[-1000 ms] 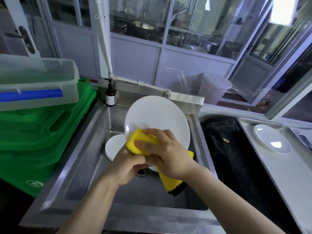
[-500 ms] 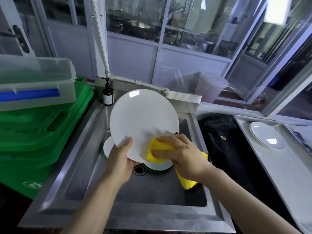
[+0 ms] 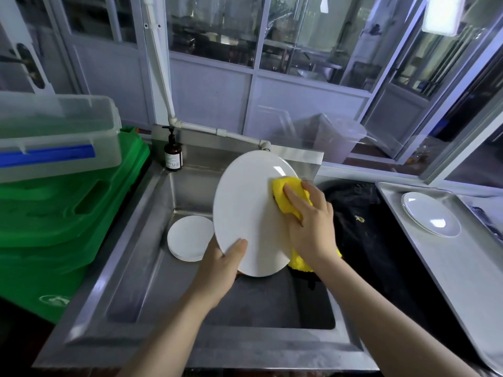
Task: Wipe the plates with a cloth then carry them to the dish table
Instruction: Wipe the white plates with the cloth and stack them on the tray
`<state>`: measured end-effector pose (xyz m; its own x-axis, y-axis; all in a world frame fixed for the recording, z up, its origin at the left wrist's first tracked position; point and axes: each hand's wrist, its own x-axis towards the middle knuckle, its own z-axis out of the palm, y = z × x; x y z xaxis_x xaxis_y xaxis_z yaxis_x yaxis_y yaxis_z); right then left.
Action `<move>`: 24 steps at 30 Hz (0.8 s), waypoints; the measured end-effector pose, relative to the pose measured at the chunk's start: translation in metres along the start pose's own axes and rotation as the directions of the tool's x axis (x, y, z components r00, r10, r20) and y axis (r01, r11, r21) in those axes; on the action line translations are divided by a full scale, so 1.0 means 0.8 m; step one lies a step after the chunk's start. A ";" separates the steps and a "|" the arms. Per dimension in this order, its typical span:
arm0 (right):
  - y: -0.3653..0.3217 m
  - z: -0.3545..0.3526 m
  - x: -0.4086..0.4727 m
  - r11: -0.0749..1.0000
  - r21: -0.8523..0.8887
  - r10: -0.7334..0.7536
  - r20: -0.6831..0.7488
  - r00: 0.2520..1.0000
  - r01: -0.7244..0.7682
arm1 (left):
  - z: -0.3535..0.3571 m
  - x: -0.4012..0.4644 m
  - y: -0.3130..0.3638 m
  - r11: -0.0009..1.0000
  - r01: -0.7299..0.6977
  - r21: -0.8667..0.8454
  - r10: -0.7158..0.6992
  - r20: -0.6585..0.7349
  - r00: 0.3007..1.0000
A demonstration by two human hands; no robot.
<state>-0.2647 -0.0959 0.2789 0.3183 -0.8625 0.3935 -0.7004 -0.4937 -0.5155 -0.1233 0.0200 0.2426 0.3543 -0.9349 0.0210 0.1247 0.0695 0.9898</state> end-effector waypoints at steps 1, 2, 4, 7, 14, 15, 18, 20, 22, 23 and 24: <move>-0.004 0.004 -0.002 0.999 0.043 0.023 0.014 1.000 -0.024 | 0.001 0.000 0.002 0.998 -0.019 0.052 0.019 -0.007 1.000; -0.007 0.007 -0.003 0.995 0.091 0.036 0.025 0.999 -0.038 | 0.001 0.001 0.004 0.994 -0.042 0.098 0.043 -0.010 0.999; -0.011 0.010 -0.004 0.977 0.206 0.056 0.031 0.998 -0.061 | 0.000 0.002 0.007 0.979 -0.085 0.187 0.086 0.001 0.996; -0.016 0.009 -0.001 0.915 0.384 0.117 0.037 0.992 -0.122 | -0.001 0.006 0.003 0.929 -0.102 0.356 0.107 0.006 0.994; -0.027 -0.006 0.013 0.099 0.901 0.318 0.372 0.872 -0.421 | -0.001 0.019 0.004 0.641 -0.183 0.745 0.131 0.129 0.983; -0.026 -0.008 0.016 0.029 0.891 0.316 0.422 0.850 -0.453 | -0.003 0.022 0.010 0.581 -0.198 0.790 0.126 0.154 0.980; -0.024 -0.013 0.023 0.004 0.869 0.259 0.478 0.839 -0.496 | -0.012 0.037 0.024 0.393 -0.292 0.872 0.175 0.241 0.955; -0.020 -0.016 0.024 0.003 0.867 0.304 0.473 0.827 -0.498 | -0.019 0.044 0.032 0.313 -0.355 0.881 0.222 0.296 0.929; -0.014 -0.017 0.024 -0.019 0.857 0.347 0.489 0.800 -0.516 | -0.028 0.052 0.038 0.139 -0.393 0.909 0.252 0.352 0.901; -0.013 -0.018 0.023 -0.023 0.854 0.352 0.494 0.795 -0.520 | -0.034 0.057 0.038 0.055 -0.403 0.914 0.256 0.377 0.890; -0.014 -0.019 0.021 -0.017 0.855 0.356 0.489 0.796 -0.518 | -0.041 0.060 0.037 0.046 -0.406 0.913 0.275 0.380 0.883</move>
<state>-0.2611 -0.1031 0.3030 0.3163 -0.9170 -0.2429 0.3931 0.3598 -0.8462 -0.0722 -0.0115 0.2679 -0.0046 -0.9389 0.3443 -0.9840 0.0655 0.1654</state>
